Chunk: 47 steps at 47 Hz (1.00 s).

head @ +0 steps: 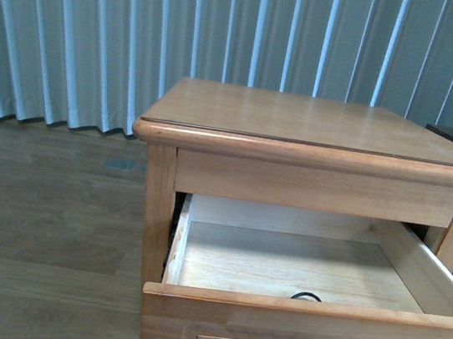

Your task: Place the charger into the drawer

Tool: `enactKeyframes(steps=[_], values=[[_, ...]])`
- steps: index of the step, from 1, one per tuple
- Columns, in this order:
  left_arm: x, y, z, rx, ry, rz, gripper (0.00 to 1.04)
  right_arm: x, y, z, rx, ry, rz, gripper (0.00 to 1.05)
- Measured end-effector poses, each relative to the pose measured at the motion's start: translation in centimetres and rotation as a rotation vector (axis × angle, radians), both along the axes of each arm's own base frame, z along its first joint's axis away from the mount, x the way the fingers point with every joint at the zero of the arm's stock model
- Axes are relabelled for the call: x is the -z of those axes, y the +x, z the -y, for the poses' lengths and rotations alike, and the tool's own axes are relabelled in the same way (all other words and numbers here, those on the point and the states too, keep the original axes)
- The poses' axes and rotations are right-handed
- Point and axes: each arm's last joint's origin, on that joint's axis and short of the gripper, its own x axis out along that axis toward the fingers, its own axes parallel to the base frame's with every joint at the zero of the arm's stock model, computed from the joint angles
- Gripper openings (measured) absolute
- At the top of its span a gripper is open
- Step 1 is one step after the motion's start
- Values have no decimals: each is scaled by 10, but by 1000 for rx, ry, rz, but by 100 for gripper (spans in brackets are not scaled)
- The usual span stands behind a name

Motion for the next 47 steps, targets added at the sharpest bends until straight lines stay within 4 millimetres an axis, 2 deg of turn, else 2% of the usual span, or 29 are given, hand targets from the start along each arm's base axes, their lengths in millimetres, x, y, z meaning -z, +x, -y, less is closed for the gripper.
enactKeyframes(steps=[9,23,32,47], values=[[0,0,0,0,0,0,99,7,24,-12,-54,-94,-71,96],[0,0,0,0,1,0,99,23,57,-38,-122,-127,-161,96],[0,0,0,0,1,0,99,33,68,-57,-162,-137,-226,96],[0,0,0,0,0,0,99,36,88,-92,-210,-139,-229,96]])
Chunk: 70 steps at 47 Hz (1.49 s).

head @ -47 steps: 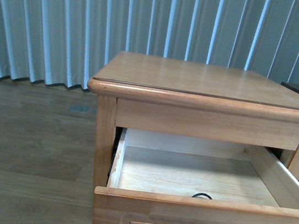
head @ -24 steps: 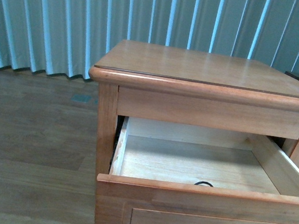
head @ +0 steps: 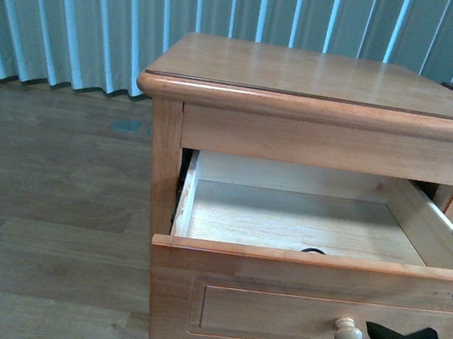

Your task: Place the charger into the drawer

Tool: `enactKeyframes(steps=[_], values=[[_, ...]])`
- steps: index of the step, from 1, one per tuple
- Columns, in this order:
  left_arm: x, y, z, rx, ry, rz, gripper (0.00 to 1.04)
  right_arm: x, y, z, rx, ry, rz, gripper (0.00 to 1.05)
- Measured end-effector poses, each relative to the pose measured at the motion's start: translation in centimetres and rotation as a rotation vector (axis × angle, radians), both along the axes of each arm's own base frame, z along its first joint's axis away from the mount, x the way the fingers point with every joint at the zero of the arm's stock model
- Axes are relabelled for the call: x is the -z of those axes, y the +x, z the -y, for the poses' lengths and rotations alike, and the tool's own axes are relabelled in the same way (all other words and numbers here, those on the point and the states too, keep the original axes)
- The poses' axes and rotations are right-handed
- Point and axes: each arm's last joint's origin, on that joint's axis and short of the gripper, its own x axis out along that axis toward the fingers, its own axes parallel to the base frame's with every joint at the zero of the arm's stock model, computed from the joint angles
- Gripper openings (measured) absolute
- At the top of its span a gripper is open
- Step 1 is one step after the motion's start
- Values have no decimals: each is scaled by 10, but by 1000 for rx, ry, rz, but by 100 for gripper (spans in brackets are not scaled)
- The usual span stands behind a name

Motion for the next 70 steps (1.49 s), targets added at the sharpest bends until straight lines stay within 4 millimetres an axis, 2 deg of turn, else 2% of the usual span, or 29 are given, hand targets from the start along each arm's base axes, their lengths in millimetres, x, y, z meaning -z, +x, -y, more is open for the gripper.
enactKeyframes(steps=[17,24,31,39,54,67,70], values=[[0,0,0,0,0,0,99,12,38,-17,50,-7,-18,96],[0,0,0,0,0,0,99,11,57,-23,75,-3,-6,96],[0,0,0,0,0,0,99,7,83,-36,86,2,27,96],[0,0,0,0,0,0,99,7,103,-48,85,-1,55,96],[0,0,0,0,0,0,99,16,141,-69,84,-3,92,96],[0,0,0,0,0,0,99,30,180,-86,118,11,123,96],[0,0,0,0,0,0,99,34,184,-88,138,13,118,96]])
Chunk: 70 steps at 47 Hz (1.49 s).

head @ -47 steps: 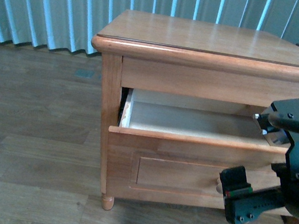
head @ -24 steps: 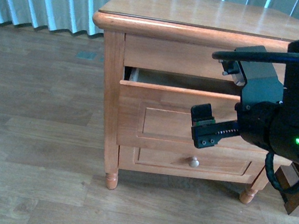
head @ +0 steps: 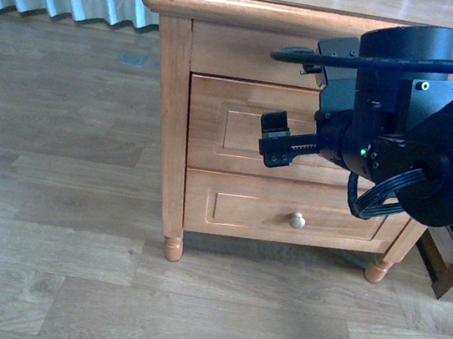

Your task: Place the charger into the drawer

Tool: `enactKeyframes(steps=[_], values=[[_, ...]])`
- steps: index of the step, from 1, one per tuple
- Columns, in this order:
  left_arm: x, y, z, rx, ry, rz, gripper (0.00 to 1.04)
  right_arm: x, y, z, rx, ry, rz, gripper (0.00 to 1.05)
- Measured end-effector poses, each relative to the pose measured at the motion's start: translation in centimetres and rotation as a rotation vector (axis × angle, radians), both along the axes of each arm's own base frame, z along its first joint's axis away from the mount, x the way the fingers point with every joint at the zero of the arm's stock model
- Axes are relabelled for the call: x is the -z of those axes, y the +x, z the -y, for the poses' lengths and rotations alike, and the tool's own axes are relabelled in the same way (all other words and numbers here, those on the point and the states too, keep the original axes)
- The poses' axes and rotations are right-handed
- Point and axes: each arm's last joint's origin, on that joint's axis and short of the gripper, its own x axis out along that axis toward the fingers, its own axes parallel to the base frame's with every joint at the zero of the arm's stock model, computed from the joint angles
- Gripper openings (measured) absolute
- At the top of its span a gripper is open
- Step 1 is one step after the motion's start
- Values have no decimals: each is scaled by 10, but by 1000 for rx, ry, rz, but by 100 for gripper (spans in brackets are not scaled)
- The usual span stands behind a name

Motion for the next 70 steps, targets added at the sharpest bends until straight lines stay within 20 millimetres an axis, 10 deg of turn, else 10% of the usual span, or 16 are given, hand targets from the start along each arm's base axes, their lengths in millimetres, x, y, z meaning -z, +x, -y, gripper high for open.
enactKeyframes(steps=[23,51,70], values=[[0,0,0,0,0,0,99,-4,-7,11,14,43,16,96],[0,0,0,0,0,0,99,-95,-156,136,108,191,51,96],[0,0,0,0,0,0,99,-133,-212,181,180,289,150,96]])
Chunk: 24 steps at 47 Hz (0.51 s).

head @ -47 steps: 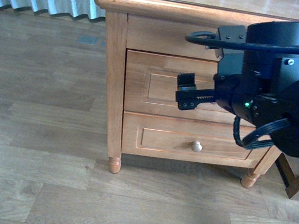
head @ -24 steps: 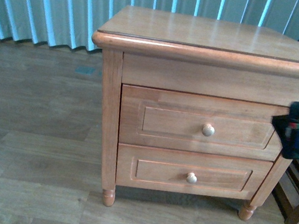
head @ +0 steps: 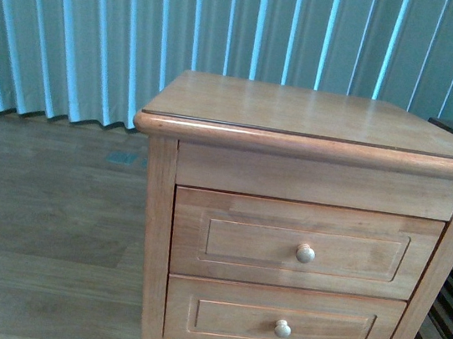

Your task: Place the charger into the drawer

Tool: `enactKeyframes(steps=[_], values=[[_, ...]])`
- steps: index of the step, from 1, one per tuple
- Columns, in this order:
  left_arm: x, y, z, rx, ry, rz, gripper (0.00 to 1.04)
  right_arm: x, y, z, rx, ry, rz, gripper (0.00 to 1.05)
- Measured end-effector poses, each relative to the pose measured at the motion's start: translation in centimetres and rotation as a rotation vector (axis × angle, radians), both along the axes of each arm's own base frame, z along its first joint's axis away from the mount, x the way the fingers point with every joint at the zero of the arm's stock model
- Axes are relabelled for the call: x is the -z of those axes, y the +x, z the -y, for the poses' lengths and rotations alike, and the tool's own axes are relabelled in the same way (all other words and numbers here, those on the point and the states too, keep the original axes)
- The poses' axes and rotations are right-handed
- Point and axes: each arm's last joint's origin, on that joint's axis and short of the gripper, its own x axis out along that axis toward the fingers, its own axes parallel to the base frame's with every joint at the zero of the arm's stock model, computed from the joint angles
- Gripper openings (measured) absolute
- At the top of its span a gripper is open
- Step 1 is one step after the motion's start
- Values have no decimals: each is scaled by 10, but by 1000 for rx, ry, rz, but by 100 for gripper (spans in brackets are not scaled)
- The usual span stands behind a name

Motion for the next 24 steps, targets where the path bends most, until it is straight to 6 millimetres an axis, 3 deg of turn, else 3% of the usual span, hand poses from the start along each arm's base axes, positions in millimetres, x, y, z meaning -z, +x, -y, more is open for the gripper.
enactKeyframes(steps=[11,16,24], values=[[0,0,0,0,0,0,99,1,0,0,4,2,3,96],[0,0,0,0,0,0,99,12,-11,-6,87,-87,172,75],[0,0,0,0,0,0,99,23,-30,-17,83,-108,204,47]])
